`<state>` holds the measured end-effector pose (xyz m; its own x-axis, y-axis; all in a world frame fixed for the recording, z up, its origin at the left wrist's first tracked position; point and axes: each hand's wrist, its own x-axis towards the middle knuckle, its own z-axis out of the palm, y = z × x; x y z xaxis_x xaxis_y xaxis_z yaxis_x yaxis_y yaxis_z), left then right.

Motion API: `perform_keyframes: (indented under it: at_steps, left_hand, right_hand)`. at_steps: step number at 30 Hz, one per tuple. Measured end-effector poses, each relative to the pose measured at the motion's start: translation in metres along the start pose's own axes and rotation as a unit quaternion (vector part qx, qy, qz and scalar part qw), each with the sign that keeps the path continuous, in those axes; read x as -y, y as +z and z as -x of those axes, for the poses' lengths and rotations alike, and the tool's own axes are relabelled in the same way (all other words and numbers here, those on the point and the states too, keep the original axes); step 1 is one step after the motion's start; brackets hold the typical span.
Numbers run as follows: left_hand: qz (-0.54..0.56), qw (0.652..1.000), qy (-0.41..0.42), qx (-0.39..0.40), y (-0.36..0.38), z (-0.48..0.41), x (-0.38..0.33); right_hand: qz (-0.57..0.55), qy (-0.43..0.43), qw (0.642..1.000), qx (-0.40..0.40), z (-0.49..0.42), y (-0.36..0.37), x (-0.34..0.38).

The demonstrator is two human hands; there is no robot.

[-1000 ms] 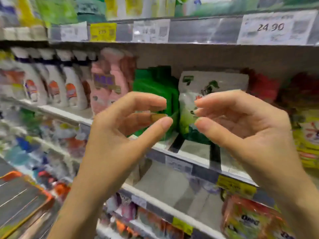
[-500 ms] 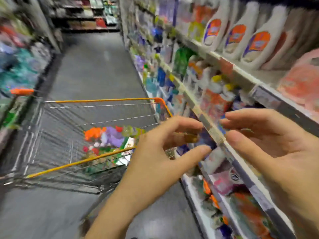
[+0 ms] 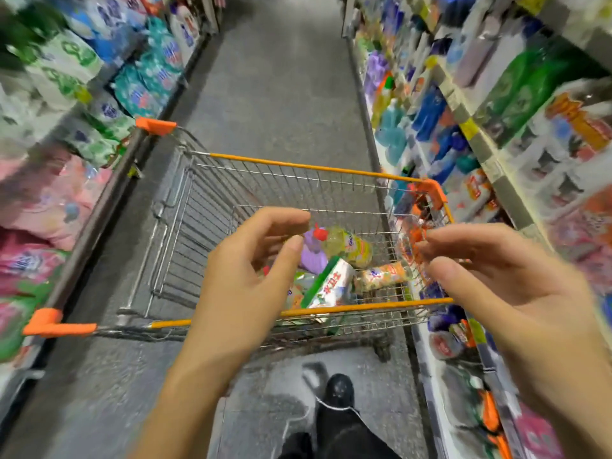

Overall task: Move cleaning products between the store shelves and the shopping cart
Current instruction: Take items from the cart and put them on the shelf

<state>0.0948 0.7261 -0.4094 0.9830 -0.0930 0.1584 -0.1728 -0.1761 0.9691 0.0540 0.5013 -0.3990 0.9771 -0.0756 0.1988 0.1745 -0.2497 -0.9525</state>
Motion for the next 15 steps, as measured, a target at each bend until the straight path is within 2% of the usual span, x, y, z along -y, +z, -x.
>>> perform_keyframes:
  at_steps: [5, 15]
  left_hand:
    - [-0.037, 0.998, -0.029, -0.039, -0.004, -0.041, 0.032]
    - [-0.034, 0.989, -0.114, -0.085, -0.013, -0.108, 0.106]
  right_hand:
    - [-0.066, -0.003, 0.996, 0.057, -0.061, 0.024, -0.034]
    - [-0.100, 0.084, 0.974, 0.183, -0.167, 0.089, -0.116]
